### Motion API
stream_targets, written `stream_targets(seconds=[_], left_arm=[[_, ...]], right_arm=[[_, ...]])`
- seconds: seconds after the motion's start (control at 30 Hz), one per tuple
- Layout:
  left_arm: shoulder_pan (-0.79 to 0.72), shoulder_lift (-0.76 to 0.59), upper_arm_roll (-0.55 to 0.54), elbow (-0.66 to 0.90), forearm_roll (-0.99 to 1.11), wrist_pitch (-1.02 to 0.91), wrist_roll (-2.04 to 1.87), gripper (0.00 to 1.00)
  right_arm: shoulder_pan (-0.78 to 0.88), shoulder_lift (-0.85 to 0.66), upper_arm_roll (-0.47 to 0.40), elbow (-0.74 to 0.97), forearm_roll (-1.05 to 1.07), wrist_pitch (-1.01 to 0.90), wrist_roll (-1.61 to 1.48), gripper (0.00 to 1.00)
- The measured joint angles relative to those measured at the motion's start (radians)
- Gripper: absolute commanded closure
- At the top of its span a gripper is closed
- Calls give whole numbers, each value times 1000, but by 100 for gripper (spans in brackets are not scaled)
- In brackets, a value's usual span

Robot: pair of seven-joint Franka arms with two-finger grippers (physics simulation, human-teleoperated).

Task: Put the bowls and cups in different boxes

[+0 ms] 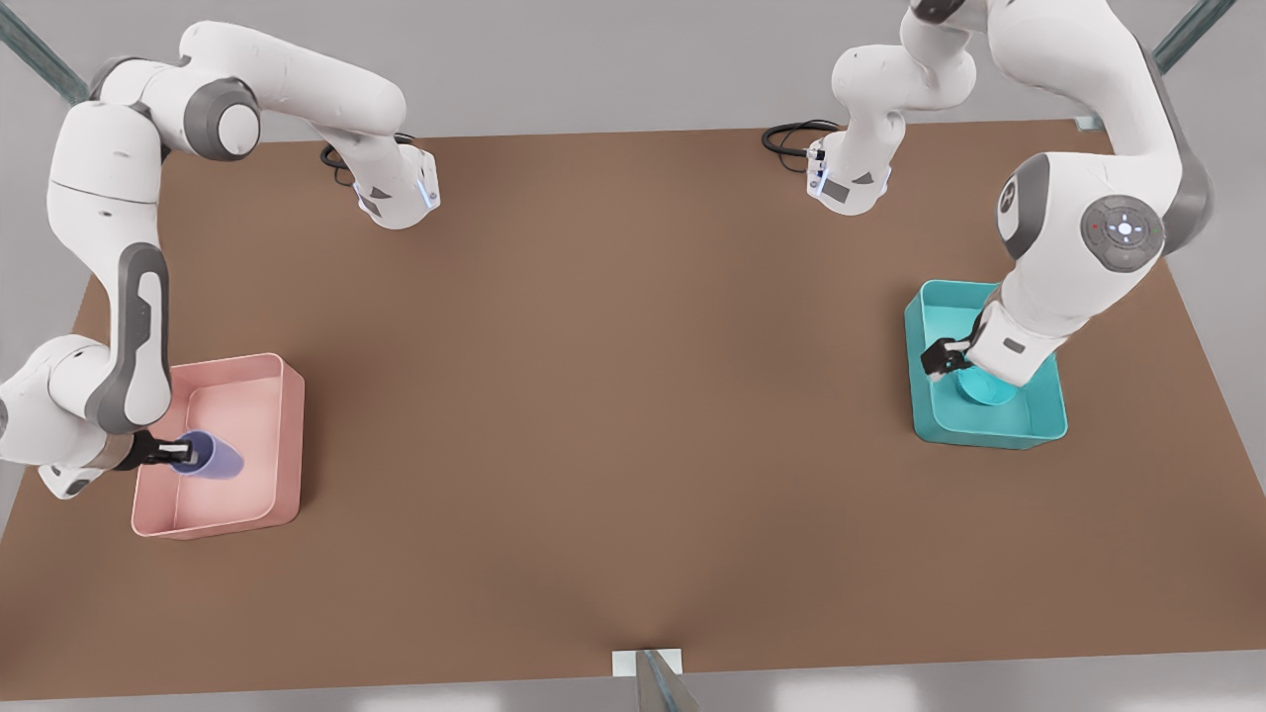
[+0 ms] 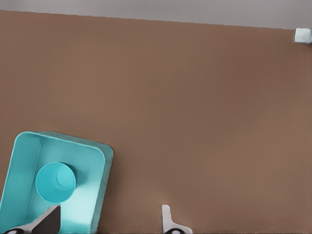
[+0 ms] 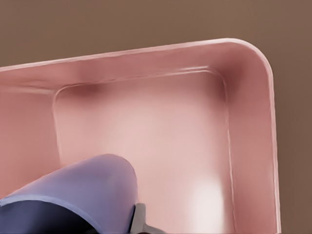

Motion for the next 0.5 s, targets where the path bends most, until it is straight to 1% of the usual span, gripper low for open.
stream_targets(seconds=[0.17, 0.2, 0.23, 0.5], left_arm=[[-2, 4, -48, 40, -17, -178, 20, 0], [-2, 5, -50, 41, -17, -198, 24, 0], [-1, 5, -51, 41, -17, -215, 28, 0], [4, 7, -52, 41, -18, -285, 50, 0]], right_arm=[[5, 80, 0, 23, 9, 22, -96, 79], [6, 84, 1, 23, 9, 27, -112, 53], [6, 85, 1, 24, 7, 32, -127, 0], [6, 73, 8, 23, -24, 49, -196, 0]])
